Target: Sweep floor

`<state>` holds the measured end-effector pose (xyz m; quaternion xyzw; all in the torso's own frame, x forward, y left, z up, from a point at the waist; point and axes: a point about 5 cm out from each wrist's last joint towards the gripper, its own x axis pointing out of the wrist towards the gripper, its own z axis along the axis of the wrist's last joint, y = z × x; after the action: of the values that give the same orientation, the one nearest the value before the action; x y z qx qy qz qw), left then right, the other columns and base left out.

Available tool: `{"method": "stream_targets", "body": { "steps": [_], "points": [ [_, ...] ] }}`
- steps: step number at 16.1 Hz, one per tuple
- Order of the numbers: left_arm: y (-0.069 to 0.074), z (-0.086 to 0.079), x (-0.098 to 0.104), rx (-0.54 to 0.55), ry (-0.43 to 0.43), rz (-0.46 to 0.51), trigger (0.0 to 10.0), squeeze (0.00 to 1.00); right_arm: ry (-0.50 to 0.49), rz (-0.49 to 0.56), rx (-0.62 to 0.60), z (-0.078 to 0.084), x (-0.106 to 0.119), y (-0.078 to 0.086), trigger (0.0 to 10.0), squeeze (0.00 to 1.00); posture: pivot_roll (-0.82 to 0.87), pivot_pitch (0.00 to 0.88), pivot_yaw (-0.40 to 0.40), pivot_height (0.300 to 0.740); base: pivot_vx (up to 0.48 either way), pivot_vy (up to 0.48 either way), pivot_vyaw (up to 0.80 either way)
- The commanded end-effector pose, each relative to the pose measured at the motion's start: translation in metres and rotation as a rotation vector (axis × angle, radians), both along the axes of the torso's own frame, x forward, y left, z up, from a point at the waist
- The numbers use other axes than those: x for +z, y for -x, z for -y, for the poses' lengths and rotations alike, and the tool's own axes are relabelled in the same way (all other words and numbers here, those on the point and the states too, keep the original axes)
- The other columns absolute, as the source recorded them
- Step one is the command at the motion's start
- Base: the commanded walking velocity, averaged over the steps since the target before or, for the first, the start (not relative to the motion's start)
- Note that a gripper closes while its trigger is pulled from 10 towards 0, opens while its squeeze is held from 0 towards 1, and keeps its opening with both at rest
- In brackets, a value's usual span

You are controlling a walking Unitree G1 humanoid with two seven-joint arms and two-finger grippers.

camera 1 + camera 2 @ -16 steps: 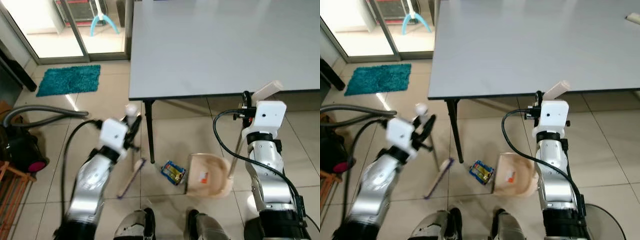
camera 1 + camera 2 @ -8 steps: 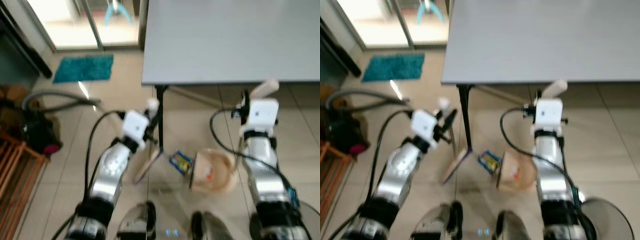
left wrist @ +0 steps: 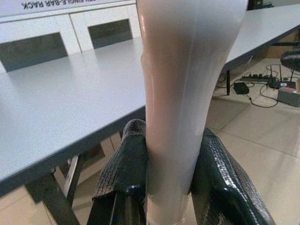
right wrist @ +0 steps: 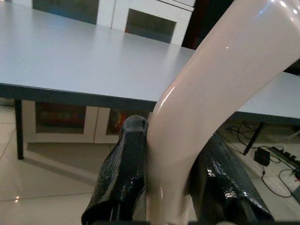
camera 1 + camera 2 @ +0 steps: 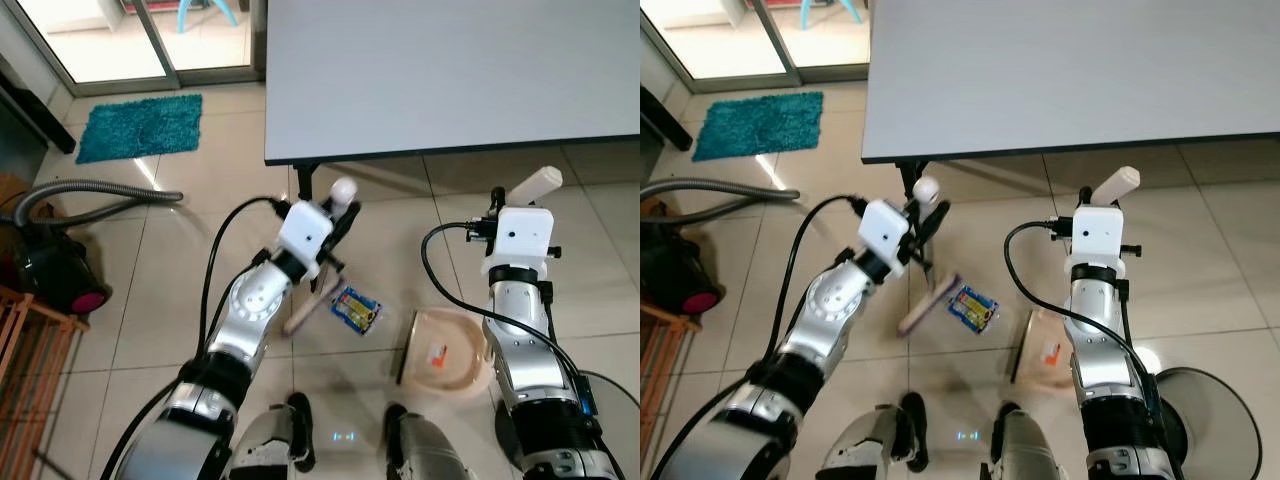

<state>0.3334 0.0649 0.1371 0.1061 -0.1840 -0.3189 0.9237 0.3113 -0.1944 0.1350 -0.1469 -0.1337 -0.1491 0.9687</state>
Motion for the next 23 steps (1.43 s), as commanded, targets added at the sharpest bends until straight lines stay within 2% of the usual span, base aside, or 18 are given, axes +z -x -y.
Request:
{"method": "stream_targets", "body": {
  "steps": [1,4,5,11,16,19,20,21,23],
  "points": [
    [0.001,0.005,-0.001,-0.03,-0.02,0.011,10.0,0.0,0.007,0.034,-0.016,0.001,0.003,0.0,10.0,0.0,-0.01,0.324,0.102,0.74,0.0,0.0,0.0],
    [-0.002,0.016,0.001,-0.077,-0.041,0.014,10.0,0.0,-0.027,0.03,-0.057,0.002,-0.003,0.003,10.0,0.0,-0.02,0.335,0.117,0.74,0.0,0.0,0.0],
    [-0.004,0.024,0.001,-0.105,-0.065,0.008,10.0,0.0,-0.066,0.025,-0.102,0.005,-0.007,0.003,10.0,0.0,-0.02,0.352,0.126,0.74,0.0,0.0,0.0],
    [-0.008,0.04,0.005,-0.142,-0.119,0.007,10.0,0.0,-0.085,0.022,-0.153,0.001,-0.011,0.008,10.0,0.0,-0.03,0.379,0.157,0.74,0.0,0.0,0.0],
    [-0.004,0.065,0.01,-0.214,-0.143,0.013,10.0,0.0,-0.097,0.007,-0.179,-0.001,-0.016,0.015,10.0,0.0,-0.06,0.38,0.166,0.74,0.0,0.0,0.0],
    [0.008,0.086,0.006,-0.333,-0.154,-0.005,10.0,0.0,-0.103,-0.004,-0.176,-0.008,-0.018,0.018,10.0,0.0,-0.07,0.379,0.171,0.74,0.0,0.0,0.0],
    [0.02,0.099,0.002,-0.457,-0.159,-0.031,10.0,0.0,-0.105,-0.014,-0.172,-0.01,-0.02,0.019,10.0,0.0,-0.07,0.379,0.172,0.74,0.0,0.0,0.0],
    [0.022,0.101,0.001,-0.478,-0.161,-0.032,10.0,0.0,-0.105,-0.016,-0.172,-0.01,-0.02,0.019,10.0,0.0,-0.06,0.38,0.174,0.74,0.0,0.0,0.0],
    [0.033,0.105,-0.004,-0.617,-0.185,-0.026,10.0,0.0,-0.105,-0.022,-0.174,-0.009,-0.022,0.02,10.0,0.0,-0.05,0.381,0.174,0.74,0.0,0.0,0.0]
  ]
}}
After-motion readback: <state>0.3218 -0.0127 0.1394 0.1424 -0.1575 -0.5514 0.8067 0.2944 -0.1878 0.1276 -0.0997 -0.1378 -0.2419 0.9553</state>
